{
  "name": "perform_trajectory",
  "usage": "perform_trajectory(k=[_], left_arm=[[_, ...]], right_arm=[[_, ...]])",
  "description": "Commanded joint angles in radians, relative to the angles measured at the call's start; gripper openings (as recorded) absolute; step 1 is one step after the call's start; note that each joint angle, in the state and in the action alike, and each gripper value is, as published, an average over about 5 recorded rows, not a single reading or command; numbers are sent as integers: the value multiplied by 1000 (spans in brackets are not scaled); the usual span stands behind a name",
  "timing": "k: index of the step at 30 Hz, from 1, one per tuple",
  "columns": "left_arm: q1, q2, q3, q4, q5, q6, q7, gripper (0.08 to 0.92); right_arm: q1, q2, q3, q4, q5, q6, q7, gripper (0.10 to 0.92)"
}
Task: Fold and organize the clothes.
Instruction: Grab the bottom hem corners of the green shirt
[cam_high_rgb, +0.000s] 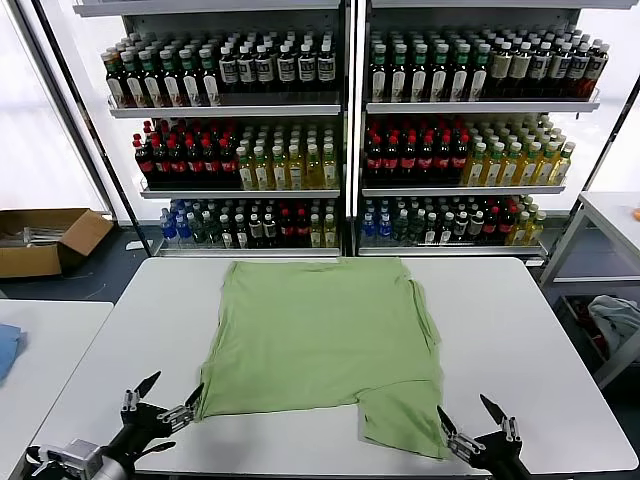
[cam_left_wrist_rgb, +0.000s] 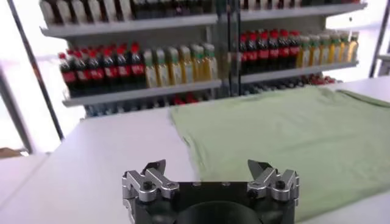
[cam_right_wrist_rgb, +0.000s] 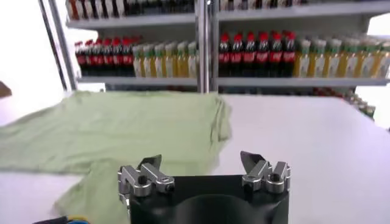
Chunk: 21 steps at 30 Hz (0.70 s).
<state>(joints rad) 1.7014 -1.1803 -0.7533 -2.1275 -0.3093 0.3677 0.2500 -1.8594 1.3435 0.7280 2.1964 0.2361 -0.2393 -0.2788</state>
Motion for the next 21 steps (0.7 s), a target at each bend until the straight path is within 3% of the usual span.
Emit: perform_trajectory(k=[1, 14, 18, 21], left_arm=[[-5, 49, 78, 10, -5, 64, -53, 823], [-51, 25, 117, 79, -28, 73, -132, 823], [-51, 16, 131, 96, -24, 76, -134, 806], [-50, 9, 137, 101, -20, 78, -134, 740]], right_arm=[[-39, -33, -83, 3, -52, -50, 45, 823], [41, -10, -136, -38, -47, -76, 76, 806], [58, -4, -152, -45, -39, -82, 80, 714], [64, 1, -164, -47, -34, -87, 83, 628]])
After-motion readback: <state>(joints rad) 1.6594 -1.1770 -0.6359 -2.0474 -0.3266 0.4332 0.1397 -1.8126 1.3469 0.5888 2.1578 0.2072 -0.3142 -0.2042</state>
